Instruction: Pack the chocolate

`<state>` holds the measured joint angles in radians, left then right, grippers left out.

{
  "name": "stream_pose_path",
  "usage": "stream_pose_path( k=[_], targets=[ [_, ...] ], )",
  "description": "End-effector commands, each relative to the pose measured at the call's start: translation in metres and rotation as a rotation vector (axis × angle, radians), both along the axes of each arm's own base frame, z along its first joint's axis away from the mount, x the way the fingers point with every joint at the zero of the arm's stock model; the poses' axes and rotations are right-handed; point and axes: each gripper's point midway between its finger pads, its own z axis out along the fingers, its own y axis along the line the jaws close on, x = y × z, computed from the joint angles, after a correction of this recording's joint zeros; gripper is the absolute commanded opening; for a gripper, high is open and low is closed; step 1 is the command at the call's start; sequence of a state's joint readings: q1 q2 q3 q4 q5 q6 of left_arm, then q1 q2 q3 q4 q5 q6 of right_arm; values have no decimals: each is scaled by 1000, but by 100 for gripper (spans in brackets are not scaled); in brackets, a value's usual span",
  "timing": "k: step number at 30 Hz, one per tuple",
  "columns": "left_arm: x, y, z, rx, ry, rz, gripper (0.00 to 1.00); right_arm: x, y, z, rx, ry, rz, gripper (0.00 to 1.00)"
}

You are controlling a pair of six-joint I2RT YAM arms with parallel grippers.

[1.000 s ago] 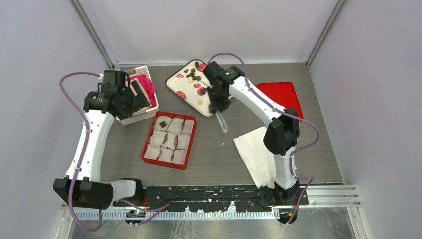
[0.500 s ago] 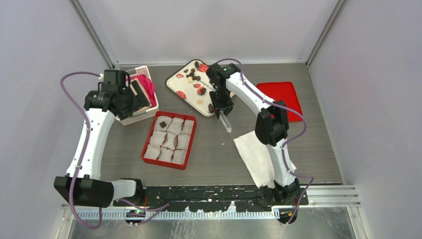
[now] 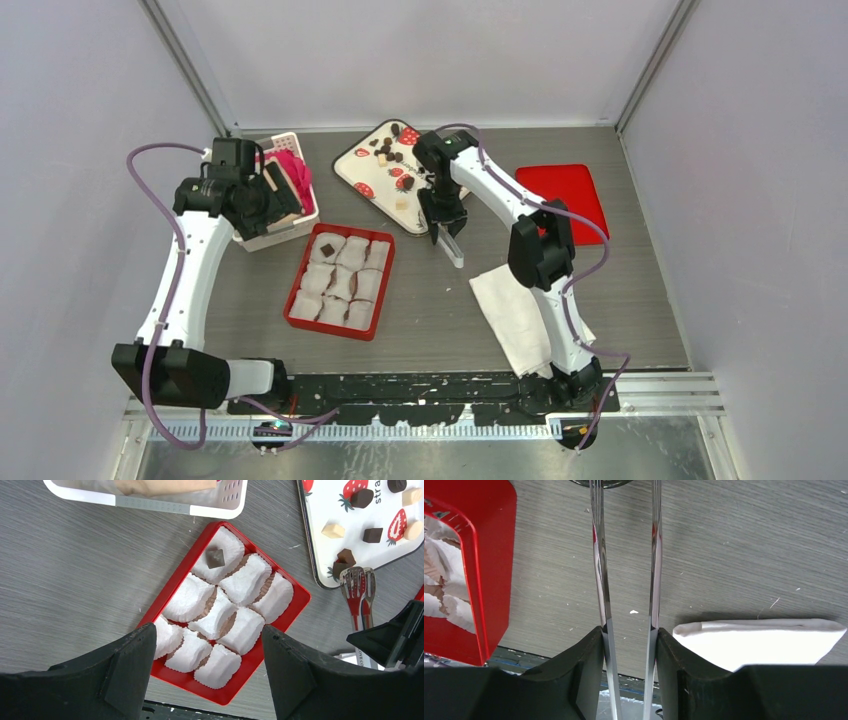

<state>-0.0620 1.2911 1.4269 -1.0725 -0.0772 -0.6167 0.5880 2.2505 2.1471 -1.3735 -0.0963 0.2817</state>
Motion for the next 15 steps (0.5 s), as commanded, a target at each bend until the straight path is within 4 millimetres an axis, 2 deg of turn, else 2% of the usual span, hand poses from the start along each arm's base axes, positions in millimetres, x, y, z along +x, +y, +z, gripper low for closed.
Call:
stream_pose_path(
  k=[1, 15],
  targets=[
    [12, 2, 18, -7, -73, 1, 78, 3, 7, 10, 32, -18, 29, 45],
    [16, 3, 16, -10, -72, 4, 78, 12, 18, 1, 53, -9, 30, 41]
  ],
)
